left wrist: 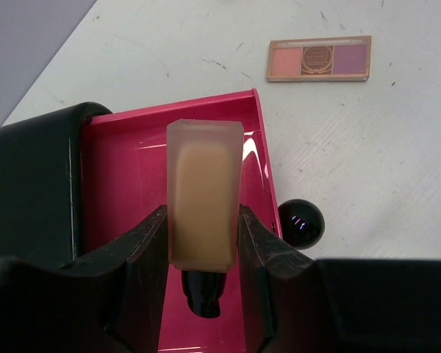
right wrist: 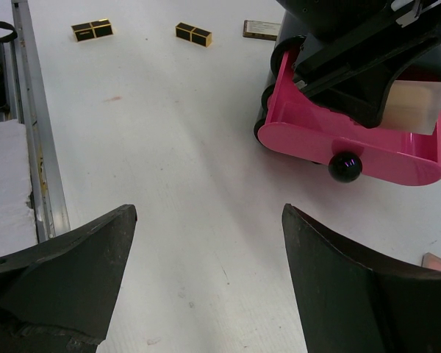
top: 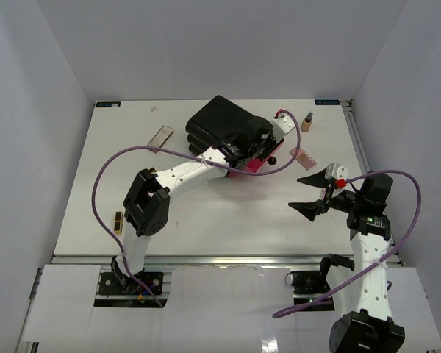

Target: Organize the makeup

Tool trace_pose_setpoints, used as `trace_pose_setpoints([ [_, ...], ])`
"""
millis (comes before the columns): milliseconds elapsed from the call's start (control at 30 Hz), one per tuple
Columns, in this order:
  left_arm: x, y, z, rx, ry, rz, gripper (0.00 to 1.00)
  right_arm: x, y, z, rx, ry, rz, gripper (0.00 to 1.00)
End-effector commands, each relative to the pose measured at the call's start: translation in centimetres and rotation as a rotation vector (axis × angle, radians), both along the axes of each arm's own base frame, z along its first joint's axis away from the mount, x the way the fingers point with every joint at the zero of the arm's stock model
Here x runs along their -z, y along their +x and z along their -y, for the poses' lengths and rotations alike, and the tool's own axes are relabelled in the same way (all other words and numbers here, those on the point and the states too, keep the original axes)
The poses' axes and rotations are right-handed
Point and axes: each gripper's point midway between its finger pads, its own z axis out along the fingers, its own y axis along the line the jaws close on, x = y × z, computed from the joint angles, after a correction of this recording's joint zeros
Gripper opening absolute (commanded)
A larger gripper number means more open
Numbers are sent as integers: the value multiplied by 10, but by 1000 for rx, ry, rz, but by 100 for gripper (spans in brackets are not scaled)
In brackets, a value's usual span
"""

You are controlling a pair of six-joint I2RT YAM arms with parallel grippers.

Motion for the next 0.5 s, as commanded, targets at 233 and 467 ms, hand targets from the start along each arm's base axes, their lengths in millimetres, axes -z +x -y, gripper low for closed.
trace_pose_setpoints([
  [233,-31,-3,-7,-1,-56,28,38,1,-1,-1,-9,9,1,87],
  [467,-36,-5,-9,-2,-58,33,51,2,0,0,-4,8,-2,87],
])
